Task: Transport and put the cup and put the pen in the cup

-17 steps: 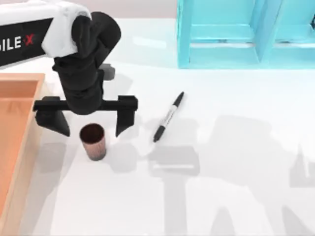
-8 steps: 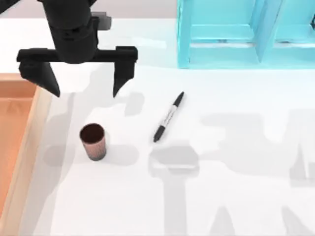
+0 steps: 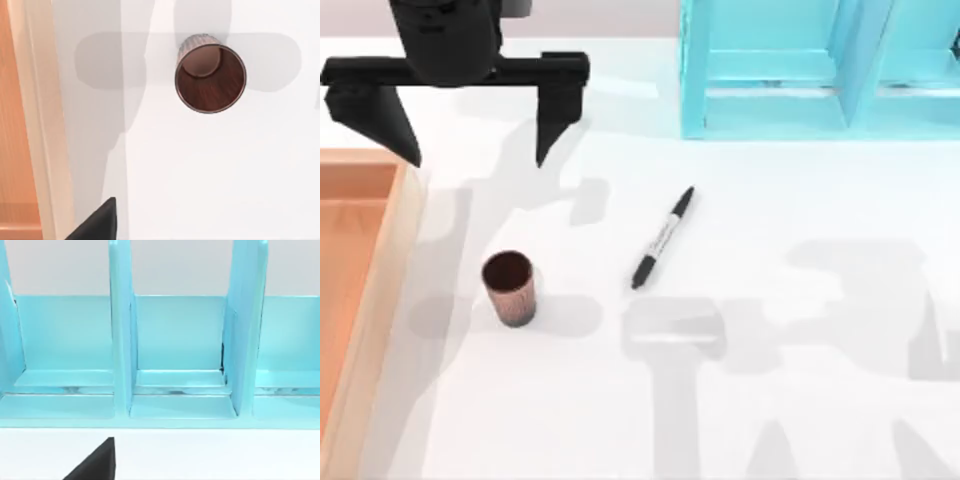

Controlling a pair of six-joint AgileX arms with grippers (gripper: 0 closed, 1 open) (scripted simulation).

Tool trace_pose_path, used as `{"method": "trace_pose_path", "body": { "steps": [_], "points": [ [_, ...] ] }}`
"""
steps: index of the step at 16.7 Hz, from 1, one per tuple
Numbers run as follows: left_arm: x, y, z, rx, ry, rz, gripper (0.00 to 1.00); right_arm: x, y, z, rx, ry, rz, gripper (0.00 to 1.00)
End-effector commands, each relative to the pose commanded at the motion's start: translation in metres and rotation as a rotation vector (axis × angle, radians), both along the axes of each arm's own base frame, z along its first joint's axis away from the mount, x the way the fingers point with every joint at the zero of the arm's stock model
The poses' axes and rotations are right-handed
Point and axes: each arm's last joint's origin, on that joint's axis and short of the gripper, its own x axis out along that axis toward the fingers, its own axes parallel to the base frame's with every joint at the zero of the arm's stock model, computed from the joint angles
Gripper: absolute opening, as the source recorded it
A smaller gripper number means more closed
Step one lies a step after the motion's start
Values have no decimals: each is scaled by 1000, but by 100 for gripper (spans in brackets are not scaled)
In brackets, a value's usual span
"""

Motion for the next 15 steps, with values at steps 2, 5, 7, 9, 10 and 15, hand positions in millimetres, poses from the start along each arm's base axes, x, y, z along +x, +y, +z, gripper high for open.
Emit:
{"method": "trace_pose_path", "body": {
  "steps": [2, 5, 7, 9, 10, 15],
  "points": [
    [1, 0, -1, 1, 0, 1, 100, 0, 0, 0, 0, 0, 0, 100],
    [12, -22, -16, 23, -20, -60, 100, 0, 0, 0, 0, 0, 0, 100],
    [25, -51, -39, 54, -37, -137, 100, 0, 0, 0, 0, 0, 0, 100],
    [36, -87, -71, 93, -54, -230, 100, 0, 0, 0, 0, 0, 0, 100],
    [39, -106, -88, 112, -64, -280, 100, 0, 0, 0, 0, 0, 0, 100],
    [37, -170, -143, 168, -131, -454, 100, 0, 0, 0, 0, 0, 0, 100]
  ]
}}
